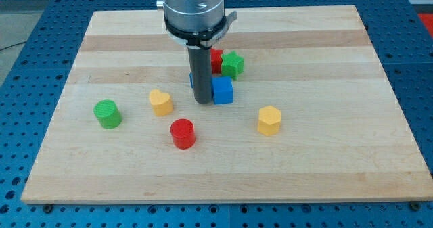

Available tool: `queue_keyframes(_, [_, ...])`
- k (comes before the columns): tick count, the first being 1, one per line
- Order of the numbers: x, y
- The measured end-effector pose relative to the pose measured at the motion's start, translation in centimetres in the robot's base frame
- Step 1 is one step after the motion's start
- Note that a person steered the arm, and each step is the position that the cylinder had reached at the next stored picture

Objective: Point your arm above the yellow hexagon

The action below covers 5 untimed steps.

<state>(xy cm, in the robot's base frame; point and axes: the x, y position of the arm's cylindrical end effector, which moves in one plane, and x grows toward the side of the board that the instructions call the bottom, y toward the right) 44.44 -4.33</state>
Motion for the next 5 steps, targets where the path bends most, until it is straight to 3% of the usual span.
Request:
queue_keyframes(2, [2.3,-0.4])
queue_keyframes(3, [5.2,3.7])
queue_keyframes(5, [-0.3,10.8])
